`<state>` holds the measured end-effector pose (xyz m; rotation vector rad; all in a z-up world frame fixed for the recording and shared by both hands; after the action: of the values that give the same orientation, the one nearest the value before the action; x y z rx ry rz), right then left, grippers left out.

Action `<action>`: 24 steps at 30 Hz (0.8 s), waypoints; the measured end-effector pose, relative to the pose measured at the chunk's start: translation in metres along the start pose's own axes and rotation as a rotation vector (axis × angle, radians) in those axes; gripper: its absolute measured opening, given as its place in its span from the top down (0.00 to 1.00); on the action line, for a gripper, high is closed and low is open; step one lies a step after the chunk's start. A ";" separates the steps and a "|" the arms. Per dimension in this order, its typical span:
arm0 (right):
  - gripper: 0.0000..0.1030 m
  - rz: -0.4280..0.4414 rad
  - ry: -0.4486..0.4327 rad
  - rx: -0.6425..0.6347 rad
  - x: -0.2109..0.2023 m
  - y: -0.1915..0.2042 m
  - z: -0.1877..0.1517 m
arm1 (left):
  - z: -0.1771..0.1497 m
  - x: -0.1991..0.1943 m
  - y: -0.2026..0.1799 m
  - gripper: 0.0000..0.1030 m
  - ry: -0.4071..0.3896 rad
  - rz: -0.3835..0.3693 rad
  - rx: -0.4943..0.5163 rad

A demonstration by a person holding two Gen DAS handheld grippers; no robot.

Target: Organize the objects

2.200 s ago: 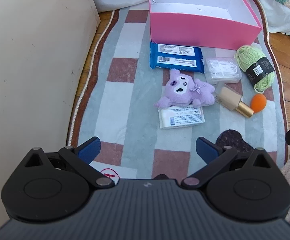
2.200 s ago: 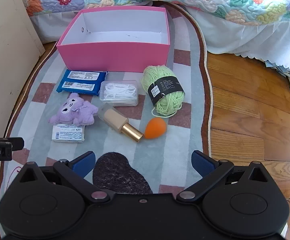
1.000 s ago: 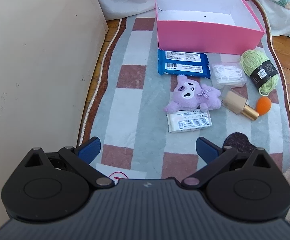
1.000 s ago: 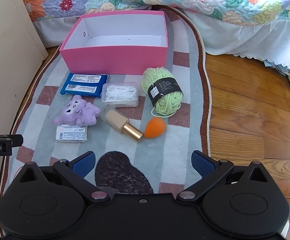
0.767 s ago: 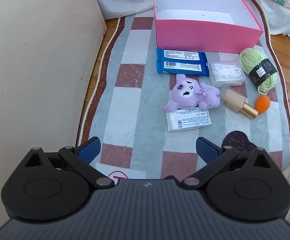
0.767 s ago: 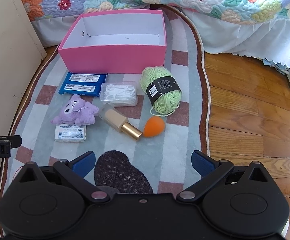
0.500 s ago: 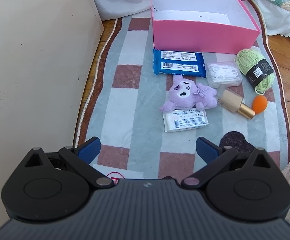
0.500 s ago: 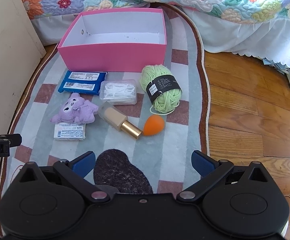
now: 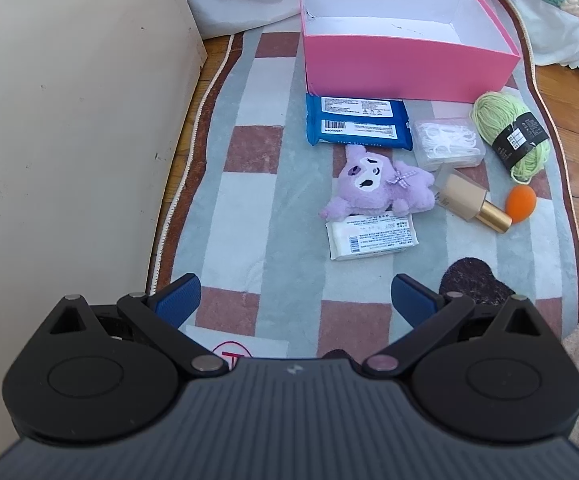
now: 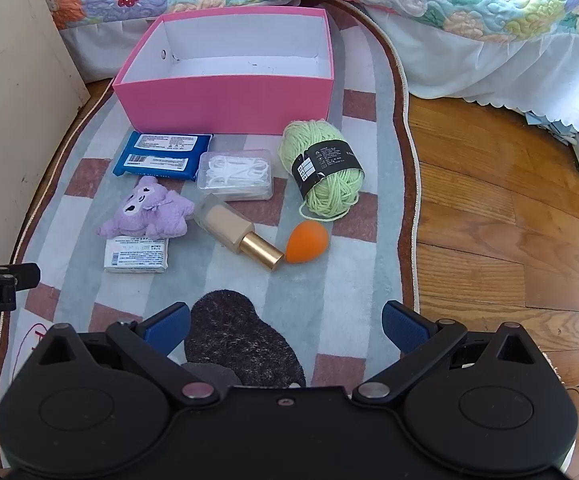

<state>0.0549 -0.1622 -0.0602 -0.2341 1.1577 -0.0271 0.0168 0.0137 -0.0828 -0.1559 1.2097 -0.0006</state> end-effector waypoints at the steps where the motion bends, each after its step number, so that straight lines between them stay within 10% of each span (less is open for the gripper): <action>1: 0.00 0.002 0.002 0.002 0.000 0.000 0.000 | 0.000 0.000 0.000 0.00 0.000 0.001 0.001; 24: 0.00 0.007 0.035 0.007 0.005 0.002 -0.004 | -0.007 -0.002 -0.005 0.00 0.029 0.009 0.019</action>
<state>0.0536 -0.1615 -0.0668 -0.2241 1.1934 -0.0294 0.0102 0.0082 -0.0826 -0.1342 1.2386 -0.0062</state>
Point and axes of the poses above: each gripper's, at about its wrist camera, not at the fingertips, and x roughly the way its jaws point, y to its left, z to its top, the point moved 8 cm from there along x, roughly the way its jaws point, and after that the axes turned 11 degrees about -z, right-handed, at the moved point
